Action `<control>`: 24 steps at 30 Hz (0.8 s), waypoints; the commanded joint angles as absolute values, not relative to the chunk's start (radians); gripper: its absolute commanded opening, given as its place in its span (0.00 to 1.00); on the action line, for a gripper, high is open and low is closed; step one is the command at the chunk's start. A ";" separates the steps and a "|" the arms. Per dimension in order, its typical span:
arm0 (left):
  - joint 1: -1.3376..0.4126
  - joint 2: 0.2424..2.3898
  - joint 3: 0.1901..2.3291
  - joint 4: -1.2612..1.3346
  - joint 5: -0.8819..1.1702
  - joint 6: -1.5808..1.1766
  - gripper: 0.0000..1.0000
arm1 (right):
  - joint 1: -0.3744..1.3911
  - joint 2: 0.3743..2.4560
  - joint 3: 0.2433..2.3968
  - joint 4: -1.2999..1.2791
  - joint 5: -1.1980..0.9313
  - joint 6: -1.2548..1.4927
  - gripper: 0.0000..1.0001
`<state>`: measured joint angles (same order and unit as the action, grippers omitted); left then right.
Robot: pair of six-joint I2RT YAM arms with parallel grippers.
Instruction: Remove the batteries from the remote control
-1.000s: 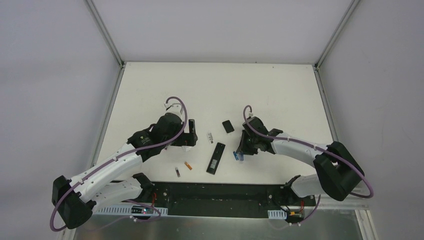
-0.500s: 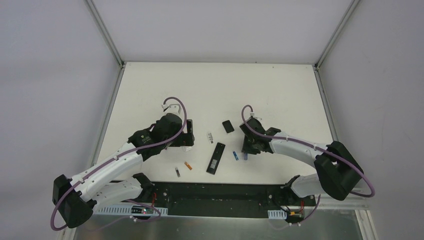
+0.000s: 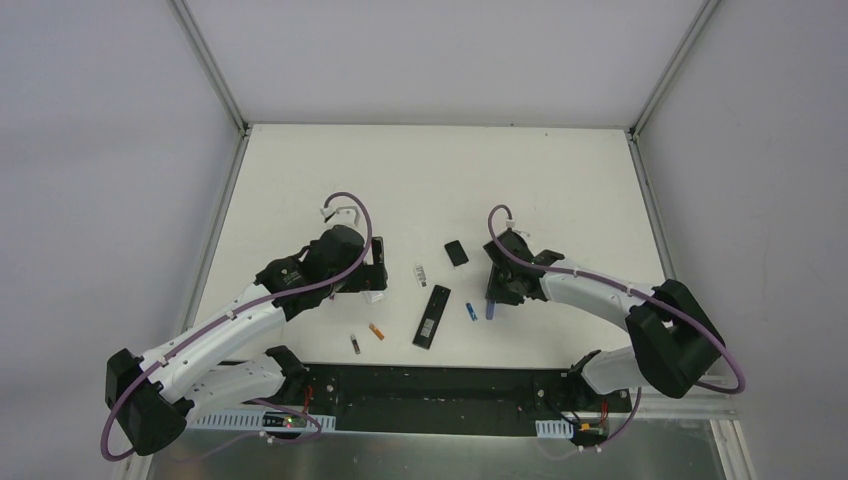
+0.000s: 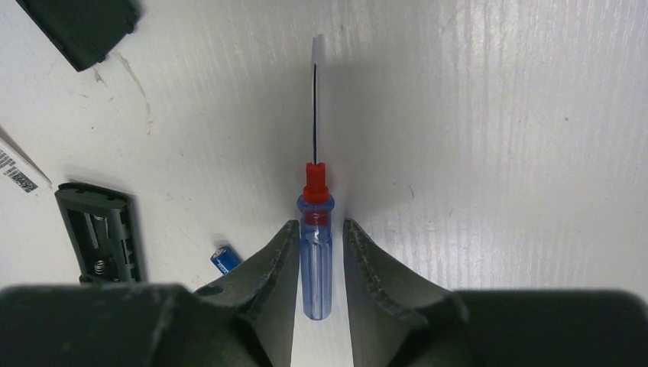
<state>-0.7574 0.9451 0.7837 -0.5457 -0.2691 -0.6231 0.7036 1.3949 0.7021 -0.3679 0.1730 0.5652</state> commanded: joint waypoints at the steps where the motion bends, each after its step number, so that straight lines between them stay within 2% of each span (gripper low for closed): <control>1: -0.752 0.933 0.806 -0.569 -0.290 -0.653 0.99 | 0.698 1.457 0.665 -0.486 0.214 0.551 0.30; 10: -0.743 0.943 0.813 -0.574 -0.279 -0.635 0.99 | 0.707 1.413 0.669 -0.498 0.207 0.541 0.33; 14: -0.740 0.951 0.816 -0.592 -0.312 -0.659 0.99 | 0.711 1.325 0.678 -0.518 0.216 0.530 0.55; 21: -0.687 0.943 0.808 -0.630 -0.367 -0.720 0.99 | 0.692 1.146 0.689 -0.566 0.292 0.552 0.79; 24: -0.597 0.934 0.805 -0.649 -0.319 -0.721 0.99 | 0.656 1.093 0.683 -0.571 0.315 0.578 0.83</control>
<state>-0.6849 0.9489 0.7837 -0.5964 -0.3191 -0.6899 0.6933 1.1618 0.6785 -0.5201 0.2390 0.5457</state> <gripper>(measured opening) 0.990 0.812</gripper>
